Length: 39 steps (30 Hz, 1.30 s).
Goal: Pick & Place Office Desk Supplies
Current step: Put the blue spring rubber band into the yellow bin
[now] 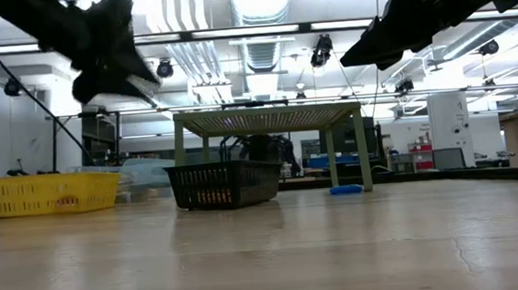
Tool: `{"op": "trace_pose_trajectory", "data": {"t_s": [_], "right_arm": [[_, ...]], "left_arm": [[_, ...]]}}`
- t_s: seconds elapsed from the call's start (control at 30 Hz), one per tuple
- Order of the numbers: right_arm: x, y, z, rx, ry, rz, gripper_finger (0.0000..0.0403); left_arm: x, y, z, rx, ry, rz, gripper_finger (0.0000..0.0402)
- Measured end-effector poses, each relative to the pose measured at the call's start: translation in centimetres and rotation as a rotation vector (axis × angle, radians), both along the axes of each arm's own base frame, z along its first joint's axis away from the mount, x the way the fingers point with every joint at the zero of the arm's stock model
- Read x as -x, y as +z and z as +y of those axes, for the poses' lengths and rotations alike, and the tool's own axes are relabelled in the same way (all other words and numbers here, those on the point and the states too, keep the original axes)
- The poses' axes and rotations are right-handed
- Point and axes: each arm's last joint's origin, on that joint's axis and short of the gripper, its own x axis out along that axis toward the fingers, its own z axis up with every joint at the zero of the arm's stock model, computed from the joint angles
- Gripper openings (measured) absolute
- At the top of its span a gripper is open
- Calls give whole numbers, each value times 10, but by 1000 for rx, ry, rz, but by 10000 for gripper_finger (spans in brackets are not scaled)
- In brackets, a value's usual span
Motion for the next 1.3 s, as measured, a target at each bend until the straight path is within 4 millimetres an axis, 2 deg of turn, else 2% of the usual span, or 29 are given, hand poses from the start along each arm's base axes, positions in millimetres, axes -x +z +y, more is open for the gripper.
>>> {"op": "trace_pose_trajectory", "data": {"t_s": [0.2,0.37,0.67,1.07,1.3], "right_arm": [[0,0,0,0,0,0,87],[0,0,0,0,0,0,79],[0,0,0,0,0,0,68],[0,0,0,-1,0,-2,85],[-1,1,0,15,8,-16,89]], "left_arm": [[-11,4,-38,-308,-309,-170,186],[-11,-3,-50,-347,-507,-209,187],[-8,-15,-47,-365,-491,-158,186],[-8,-15,-46,-420,-513,-144,186],[-8,-15,-44,-448,-447,-131,186]]}}
